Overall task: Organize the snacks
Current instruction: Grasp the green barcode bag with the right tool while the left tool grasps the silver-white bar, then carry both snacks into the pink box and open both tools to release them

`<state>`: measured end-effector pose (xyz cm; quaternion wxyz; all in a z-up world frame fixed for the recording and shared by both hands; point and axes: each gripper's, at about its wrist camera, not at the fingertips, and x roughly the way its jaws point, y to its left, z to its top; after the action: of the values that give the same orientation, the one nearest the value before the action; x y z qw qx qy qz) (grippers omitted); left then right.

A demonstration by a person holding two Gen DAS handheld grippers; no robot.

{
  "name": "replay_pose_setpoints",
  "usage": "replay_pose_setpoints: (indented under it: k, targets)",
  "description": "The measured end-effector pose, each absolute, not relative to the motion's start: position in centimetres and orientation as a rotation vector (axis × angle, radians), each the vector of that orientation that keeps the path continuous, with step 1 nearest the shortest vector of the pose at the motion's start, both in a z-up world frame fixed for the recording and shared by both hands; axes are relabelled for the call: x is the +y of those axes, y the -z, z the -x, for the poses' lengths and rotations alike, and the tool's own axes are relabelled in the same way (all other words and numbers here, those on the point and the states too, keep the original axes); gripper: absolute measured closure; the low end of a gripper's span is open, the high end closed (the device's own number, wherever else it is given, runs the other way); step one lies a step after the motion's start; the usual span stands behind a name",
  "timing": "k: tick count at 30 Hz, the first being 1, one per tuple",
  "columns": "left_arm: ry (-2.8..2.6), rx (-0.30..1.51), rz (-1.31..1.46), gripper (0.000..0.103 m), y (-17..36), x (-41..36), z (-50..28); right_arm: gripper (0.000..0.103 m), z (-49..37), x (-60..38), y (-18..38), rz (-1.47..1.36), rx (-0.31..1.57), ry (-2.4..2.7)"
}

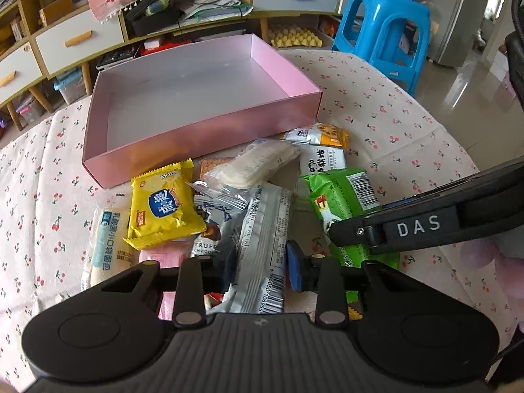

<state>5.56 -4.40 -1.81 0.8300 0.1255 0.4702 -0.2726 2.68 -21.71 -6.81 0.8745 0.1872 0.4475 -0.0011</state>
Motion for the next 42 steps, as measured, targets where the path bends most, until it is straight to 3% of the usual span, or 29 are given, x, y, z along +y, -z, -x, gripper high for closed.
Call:
replay_pose_setpoints:
  k: [13, 25, 42]
  targets:
    - [0.608, 1.006, -0.119, 0.076, -0.4, -3.0, -4.4, 0.061, -1.9, -23.9, 4.6, -0.522, 0.874, -0.042]
    - [0.617, 0.908, -0.061, 0.076, -3.0, -2.8, -3.2, 0.061, -1.3, -26.4, 2.4, -0.642, 0.791, -0.061]
    - [0.404, 0.802, 0.050, 0.075, -2.5, -2.8, -13.3, 0.061, -9.9, -26.3, -0.9, -0.695, 0.697, -0.113]
